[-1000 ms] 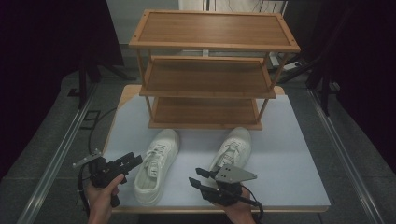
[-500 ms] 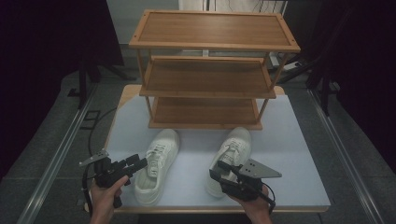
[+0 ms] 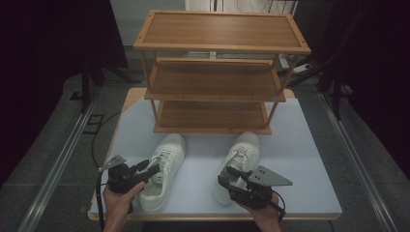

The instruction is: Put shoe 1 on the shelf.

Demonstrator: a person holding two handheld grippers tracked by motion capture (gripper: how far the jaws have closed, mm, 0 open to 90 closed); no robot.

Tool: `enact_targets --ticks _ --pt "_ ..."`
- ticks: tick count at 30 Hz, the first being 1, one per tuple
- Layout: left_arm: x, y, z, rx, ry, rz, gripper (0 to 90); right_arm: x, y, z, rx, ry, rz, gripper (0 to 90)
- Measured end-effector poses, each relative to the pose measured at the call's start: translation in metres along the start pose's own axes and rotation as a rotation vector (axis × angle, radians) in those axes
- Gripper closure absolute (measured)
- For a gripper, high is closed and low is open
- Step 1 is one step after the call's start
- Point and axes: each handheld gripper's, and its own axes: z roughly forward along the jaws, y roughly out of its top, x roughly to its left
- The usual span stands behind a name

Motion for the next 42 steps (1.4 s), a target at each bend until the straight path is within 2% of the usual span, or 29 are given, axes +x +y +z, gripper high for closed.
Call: enact_targets --ticks 4,6,8,11,14,15,21,24,28,34,42 --pt "-0.002 0.001 0.009 0.028 0.068 0.034 41.5 0.002 0.000 0.001 0.003 0.002 -0.003 52.9" --pt "-0.002 -0.001 0.013 0.030 0.097 0.037 43.3 0.002 0.000 0.000 0.001 0.001 -0.002 52.9" --pt "-0.002 -0.002 0.014 0.017 0.127 0.040 51.3 0.001 0.000 0.000 -0.002 -0.008 -0.001 52.9" --pt "0.000 -0.004 0.015 0.004 0.138 0.031 54.9 0.000 0.000 0.000 -0.002 -0.009 0.005 52.8" --pt "-0.001 -0.004 0.015 -0.005 0.157 0.047 64.4 0.001 -0.001 0.001 0.000 -0.015 0.009 52.8" --pt "-0.001 -0.005 0.014 -0.013 0.159 0.047 64.4 0.001 -0.001 0.001 0.000 -0.015 0.009 52.8" --pt "0.002 -0.007 0.011 -0.053 0.145 0.047 78.6 -0.001 0.000 -0.003 -0.029 -0.057 0.023 53.2" --pt "0.004 -0.007 0.010 -0.064 0.136 0.041 79.7 -0.001 0.000 -0.005 -0.048 -0.074 0.017 53.4" --pt "0.006 -0.008 0.008 -0.079 0.126 0.039 81.0 0.000 0.002 -0.007 -0.055 -0.071 0.011 53.4" --pt "0.011 -0.009 0.003 -0.101 0.072 0.028 81.5 0.003 0.003 -0.007 -0.055 -0.067 -0.022 53.2" --pt "0.009 -0.006 -0.005 -0.143 0.018 0.001 81.5 0.004 0.005 -0.008 -0.060 -0.060 -0.019 53.0"
